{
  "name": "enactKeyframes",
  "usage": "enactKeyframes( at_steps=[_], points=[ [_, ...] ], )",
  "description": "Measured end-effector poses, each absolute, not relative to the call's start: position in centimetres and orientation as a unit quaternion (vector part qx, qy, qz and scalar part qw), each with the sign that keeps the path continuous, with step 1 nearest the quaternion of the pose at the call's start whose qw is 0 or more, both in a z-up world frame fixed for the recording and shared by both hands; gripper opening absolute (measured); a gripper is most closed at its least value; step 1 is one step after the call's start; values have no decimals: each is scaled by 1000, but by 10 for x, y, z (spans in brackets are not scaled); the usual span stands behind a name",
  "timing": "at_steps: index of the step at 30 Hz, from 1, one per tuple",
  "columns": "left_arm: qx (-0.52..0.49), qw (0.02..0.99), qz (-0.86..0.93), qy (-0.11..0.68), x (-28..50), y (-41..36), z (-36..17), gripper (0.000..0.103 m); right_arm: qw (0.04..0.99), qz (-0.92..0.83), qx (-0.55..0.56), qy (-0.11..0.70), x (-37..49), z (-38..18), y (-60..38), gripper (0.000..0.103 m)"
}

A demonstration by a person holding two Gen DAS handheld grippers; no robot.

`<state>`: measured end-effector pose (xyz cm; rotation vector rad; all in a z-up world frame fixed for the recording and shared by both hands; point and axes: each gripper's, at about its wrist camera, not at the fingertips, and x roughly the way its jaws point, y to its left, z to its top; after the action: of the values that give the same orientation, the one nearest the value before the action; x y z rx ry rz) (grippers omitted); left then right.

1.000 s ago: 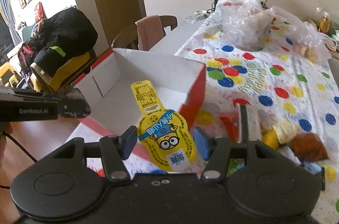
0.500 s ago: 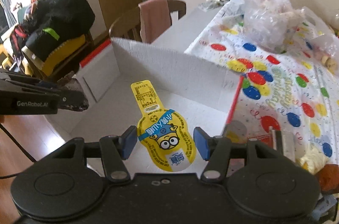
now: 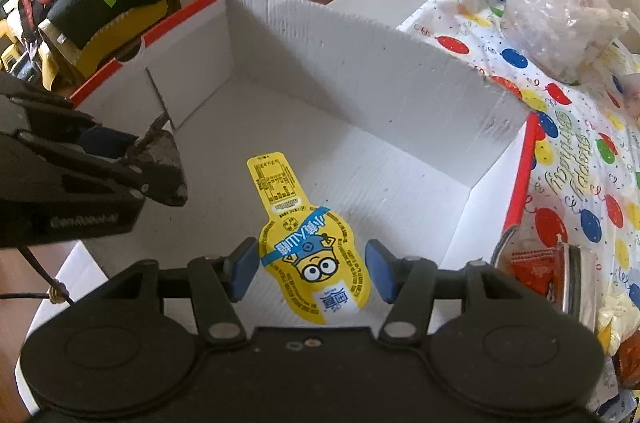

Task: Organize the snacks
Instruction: 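Carry both items over the box and release them inside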

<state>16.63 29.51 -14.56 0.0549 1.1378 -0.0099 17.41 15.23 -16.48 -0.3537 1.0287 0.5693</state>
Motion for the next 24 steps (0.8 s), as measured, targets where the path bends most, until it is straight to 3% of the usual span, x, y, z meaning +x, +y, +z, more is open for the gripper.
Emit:
enactKeyframes(
  at_steps=[12,16,21,24],
  points=[
    [18,840,-10,543,166,297,-150,32,814,263,-164,491,179,-167,153,58],
    [13,847,-9,531,162,299,-143,48,818,263,-160,486,177,-163,151,59],
    [7,858,-13,513,154,300,-128,51,825,264,-149,477,173,-153,146,63],
    [4,867,-12,498,148,299,-119,59,831,263,-138,470,169,-143,140,64]
  ],
)
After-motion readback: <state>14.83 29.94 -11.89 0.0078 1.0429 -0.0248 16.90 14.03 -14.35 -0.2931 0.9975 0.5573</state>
